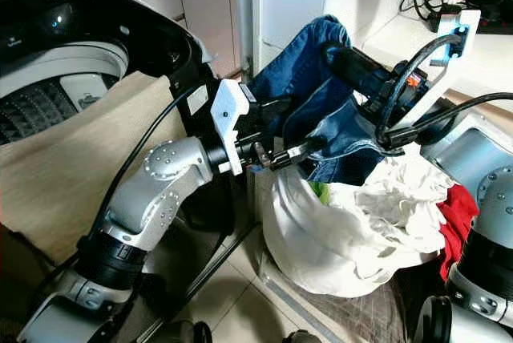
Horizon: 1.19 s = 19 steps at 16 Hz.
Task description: Clothes washing
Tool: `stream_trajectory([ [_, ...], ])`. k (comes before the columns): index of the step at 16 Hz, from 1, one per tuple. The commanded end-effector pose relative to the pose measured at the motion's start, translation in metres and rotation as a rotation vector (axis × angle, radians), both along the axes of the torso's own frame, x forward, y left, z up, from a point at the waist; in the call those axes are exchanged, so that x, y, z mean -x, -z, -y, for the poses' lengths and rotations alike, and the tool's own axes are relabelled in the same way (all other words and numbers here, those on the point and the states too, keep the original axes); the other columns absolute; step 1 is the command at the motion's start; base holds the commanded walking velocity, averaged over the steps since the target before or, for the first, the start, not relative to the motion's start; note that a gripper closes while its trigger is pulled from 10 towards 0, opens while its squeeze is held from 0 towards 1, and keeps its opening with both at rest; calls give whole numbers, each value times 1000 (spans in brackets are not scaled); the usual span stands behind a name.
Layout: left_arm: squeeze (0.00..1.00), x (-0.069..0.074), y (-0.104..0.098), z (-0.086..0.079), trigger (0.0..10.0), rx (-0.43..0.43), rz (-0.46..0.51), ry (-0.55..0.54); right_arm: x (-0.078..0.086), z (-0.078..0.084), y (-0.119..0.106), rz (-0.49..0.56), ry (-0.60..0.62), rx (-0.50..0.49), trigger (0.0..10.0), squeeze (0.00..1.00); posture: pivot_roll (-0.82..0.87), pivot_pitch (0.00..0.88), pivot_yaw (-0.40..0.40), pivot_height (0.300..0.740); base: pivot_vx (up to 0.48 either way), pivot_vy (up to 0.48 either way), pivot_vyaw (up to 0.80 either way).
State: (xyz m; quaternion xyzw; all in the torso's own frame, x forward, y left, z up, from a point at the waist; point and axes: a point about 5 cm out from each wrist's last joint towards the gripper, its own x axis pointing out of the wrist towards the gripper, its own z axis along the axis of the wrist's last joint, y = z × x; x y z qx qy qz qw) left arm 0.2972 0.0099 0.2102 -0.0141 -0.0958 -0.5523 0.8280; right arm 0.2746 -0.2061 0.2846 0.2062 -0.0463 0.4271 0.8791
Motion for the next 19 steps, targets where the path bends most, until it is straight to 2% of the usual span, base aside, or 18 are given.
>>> stream_trajectory([
  [1, 0, -1, -7, 1, 0, 21, 15, 7, 3, -4, -5, 33, -19, 10, 0, 0, -158, 32, 55, 740, 0, 0, 0],
  [19, 0, -4, -3, -3, 0, 20, -17, -6, 3, -11, -1, 23, -22, 51, 0, 0, -157, 27, 57, 740, 0, 0, 0],
])
